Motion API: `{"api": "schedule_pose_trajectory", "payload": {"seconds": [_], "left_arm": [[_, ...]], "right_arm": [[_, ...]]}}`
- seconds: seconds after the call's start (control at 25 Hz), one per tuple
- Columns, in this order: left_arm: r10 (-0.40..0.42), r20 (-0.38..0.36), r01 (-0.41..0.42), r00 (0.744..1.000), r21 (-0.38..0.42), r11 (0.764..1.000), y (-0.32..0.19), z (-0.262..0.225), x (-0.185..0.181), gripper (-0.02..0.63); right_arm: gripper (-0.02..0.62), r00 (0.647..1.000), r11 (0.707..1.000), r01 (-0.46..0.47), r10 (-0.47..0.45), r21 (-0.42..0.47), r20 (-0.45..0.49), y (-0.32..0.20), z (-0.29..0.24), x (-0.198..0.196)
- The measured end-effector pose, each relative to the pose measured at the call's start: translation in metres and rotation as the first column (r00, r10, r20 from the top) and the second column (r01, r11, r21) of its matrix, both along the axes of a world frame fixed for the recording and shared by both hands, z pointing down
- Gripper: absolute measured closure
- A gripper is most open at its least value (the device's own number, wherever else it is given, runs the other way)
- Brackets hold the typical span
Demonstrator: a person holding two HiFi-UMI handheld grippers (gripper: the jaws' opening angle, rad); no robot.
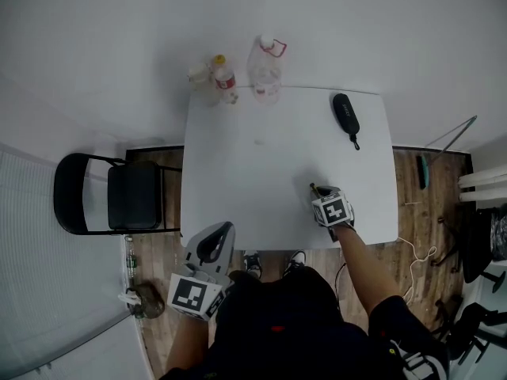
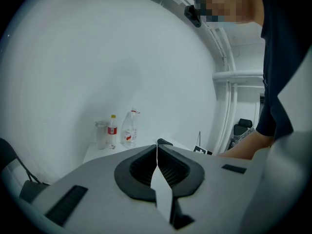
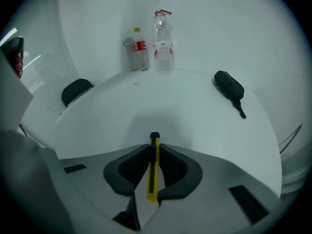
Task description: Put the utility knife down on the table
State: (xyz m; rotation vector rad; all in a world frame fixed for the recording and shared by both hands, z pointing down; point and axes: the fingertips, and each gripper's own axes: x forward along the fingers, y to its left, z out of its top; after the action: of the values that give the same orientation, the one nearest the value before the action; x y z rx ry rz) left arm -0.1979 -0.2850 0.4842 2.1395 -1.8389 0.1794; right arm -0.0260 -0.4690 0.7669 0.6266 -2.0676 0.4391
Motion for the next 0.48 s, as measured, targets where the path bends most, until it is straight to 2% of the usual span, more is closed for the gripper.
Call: {"api": "schedule_pose_trajectory", "payload": {"seconds": [0.32,0.48], "left_arm": [[0.03,0.017,-0.03,0.999,0.002,1.0,-0.008,-0.001,0.004,0.581],[0.044,0.012,-0.044,0.999,0.012,0.999,-0.008,-0.007,0.01,0.581]], "right_arm": [[0.515,0.999,0.999,-0.022,0.021,0.025,0.035,-0.005,-0.003,0.003],[0.517,0.991,0.992,-0.071,0.058,0.109,0.118,-0.013,-0.035,0.009]]}}
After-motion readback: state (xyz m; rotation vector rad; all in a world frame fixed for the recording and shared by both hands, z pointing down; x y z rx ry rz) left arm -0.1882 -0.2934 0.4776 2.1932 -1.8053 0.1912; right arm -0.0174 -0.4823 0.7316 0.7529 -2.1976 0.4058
